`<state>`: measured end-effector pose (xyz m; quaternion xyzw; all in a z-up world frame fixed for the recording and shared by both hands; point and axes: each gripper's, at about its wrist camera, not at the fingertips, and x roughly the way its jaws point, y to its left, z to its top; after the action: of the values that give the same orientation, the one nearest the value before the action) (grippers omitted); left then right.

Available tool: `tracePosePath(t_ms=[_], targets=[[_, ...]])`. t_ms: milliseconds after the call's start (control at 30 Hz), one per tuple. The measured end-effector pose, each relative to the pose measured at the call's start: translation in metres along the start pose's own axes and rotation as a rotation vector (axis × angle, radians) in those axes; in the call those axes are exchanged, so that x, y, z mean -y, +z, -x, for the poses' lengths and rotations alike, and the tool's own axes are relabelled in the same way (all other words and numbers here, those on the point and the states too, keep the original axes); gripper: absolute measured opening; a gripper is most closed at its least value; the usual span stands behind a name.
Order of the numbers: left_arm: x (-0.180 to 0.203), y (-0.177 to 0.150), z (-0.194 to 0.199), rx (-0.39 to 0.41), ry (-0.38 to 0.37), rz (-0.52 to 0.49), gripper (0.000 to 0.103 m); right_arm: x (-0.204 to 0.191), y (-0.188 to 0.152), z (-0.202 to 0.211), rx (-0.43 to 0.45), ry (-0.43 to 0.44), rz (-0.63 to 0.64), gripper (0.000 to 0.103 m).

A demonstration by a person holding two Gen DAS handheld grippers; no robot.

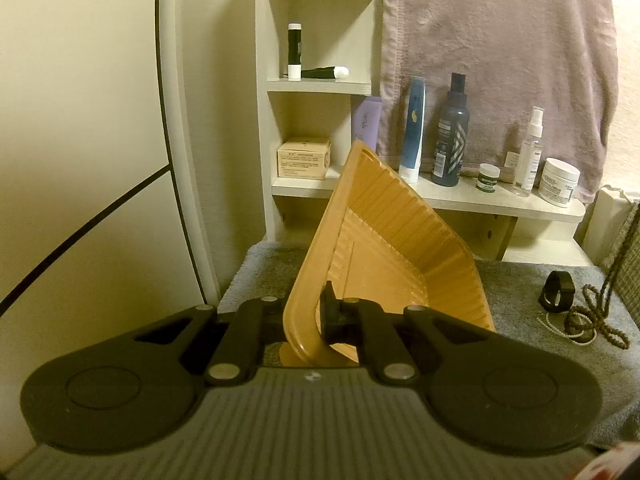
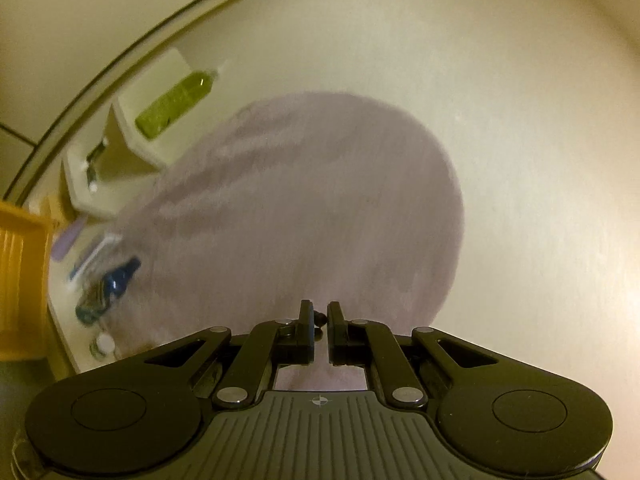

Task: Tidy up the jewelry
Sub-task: 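Lift the green bead necklace high with the right tool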

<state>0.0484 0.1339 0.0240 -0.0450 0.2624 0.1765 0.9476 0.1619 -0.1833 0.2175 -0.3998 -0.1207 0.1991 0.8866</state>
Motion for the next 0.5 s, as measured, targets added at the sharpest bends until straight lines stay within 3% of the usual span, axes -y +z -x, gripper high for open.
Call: tracePosePath(t_ms=[300,500], targets=[[0.0,0.001,0.0,-0.002,-0.003,0.003,0.008,0.01,0.056,0.002,0.127,0.054,-0.036,0.006],[0.001,0.0,0.0,0.0,-0.003,0.003,0.008,0.005,0.092,-0.006,0.204,0.177,-0.097,0.006]])
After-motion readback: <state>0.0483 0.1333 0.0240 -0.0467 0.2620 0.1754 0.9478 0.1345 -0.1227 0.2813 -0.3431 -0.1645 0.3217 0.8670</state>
